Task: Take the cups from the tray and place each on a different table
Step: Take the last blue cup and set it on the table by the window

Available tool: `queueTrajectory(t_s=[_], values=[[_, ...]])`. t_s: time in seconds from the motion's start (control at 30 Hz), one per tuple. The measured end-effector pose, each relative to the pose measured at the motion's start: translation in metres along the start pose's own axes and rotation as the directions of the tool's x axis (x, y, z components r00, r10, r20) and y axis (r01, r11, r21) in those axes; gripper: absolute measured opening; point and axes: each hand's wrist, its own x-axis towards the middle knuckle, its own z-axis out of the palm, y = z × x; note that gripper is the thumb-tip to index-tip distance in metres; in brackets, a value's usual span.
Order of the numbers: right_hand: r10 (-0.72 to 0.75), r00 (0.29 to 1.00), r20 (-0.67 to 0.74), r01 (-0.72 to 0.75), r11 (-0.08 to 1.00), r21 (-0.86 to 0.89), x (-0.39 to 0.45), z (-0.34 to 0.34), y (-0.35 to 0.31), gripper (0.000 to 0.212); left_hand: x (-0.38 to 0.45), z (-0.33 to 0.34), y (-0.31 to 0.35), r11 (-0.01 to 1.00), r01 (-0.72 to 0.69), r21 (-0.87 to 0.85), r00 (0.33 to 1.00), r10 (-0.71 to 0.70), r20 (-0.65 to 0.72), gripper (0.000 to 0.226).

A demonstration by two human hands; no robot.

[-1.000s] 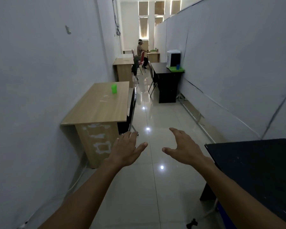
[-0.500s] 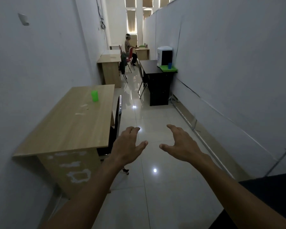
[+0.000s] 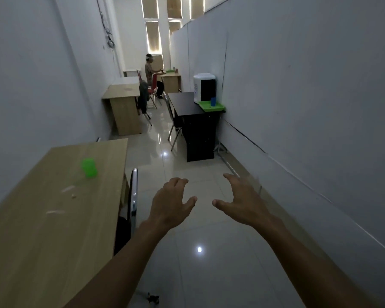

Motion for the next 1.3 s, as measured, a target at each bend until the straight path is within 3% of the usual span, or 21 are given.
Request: queueTrajectory(t_s=[0.3,0.47,0.7,0.97,1.3], values=[[-0.001,0.998,-0.055,0.001,1.0,0.011,0.226,-0.004,0.081,0.084,0.229,0.09,-0.03,1.0,-0.022,0.009,1.0,0.022,-0.022,0.059],[-0.001,1.0,0.017,0.001,1.0,0.003,0.342,-0.008,0.12,0.086,0.348,0.131,-0.038,0.999,0.025,0.046,0.998,-0.027,0.049,0.064],[0.013,0.998,0.065,-0.014,1.0,0.021,0.494,0.006,0.163,0.087,0.489,0.172,-0.07,0.997,0.065,0.043,0.997,-0.067,0.042,0.064],[-0.007,0.999,0.052,0.007,1.0,-0.003,0.687,0.039,0.182,0.091,0.67,0.203,-0.141,0.999,0.047,0.001,0.999,-0.047,0.018,0.059],[0.068,0.998,-0.02,-0.066,0.994,0.084,0.898,0.053,0.19,0.078,0.881,0.223,-0.213,0.998,0.033,-0.044,0.998,-0.035,-0.054,0.048]])
